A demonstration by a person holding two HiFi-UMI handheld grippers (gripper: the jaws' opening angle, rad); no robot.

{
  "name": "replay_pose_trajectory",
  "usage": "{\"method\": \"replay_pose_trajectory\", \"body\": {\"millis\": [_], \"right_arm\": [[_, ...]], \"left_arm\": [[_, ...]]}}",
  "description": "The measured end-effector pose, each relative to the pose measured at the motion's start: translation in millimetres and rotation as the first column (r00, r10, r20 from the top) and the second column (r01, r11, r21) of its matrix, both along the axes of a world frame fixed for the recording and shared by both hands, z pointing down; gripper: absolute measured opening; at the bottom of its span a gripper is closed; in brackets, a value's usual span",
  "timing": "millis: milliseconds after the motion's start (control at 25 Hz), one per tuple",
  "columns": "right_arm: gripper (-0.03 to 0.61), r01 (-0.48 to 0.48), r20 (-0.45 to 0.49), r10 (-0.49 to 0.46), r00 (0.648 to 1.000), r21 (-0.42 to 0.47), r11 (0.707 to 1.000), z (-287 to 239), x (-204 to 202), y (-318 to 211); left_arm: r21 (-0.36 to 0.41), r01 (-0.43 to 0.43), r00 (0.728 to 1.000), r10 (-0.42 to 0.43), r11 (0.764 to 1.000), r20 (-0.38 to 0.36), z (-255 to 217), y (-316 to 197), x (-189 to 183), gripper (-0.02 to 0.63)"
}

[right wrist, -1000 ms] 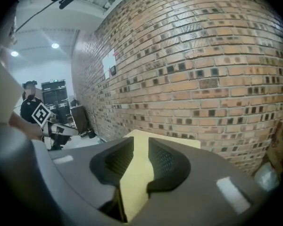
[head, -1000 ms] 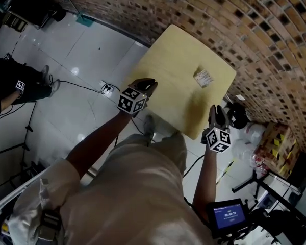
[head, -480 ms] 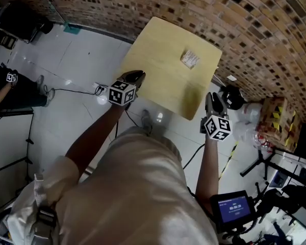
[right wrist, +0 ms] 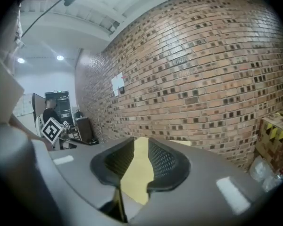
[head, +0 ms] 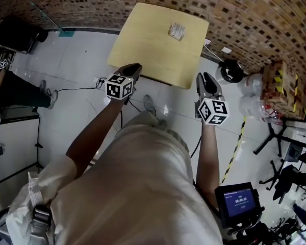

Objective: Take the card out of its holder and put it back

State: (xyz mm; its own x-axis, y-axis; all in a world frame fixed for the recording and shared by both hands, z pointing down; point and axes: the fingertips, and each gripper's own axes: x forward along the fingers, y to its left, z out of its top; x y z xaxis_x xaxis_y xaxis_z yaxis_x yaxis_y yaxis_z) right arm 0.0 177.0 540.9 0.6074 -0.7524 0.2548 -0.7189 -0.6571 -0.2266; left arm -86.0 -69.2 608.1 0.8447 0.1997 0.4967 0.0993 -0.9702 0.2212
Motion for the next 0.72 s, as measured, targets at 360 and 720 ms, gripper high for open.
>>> {"method": "replay_pose_trajectory", "body": {"millis": [360,720], "right_arm": [[0.086,0.060,-0.043,-0.059,0.997,0.020,0.998,2.4,-74.6,22.1],[0.086,0.052,-0.004,-0.052,0.999,-0.024,0.998,22.4,-119.1,18.7]], "left_arm": [[0.025,0.045,0.999,-0.044,0.999,-0.029,-9.3,30.6,-96.9,0.054],[-0.005,0.156,0.988,-0.156,0.988,-0.011,3.9,-29.9,-164.5,0.021]]}}
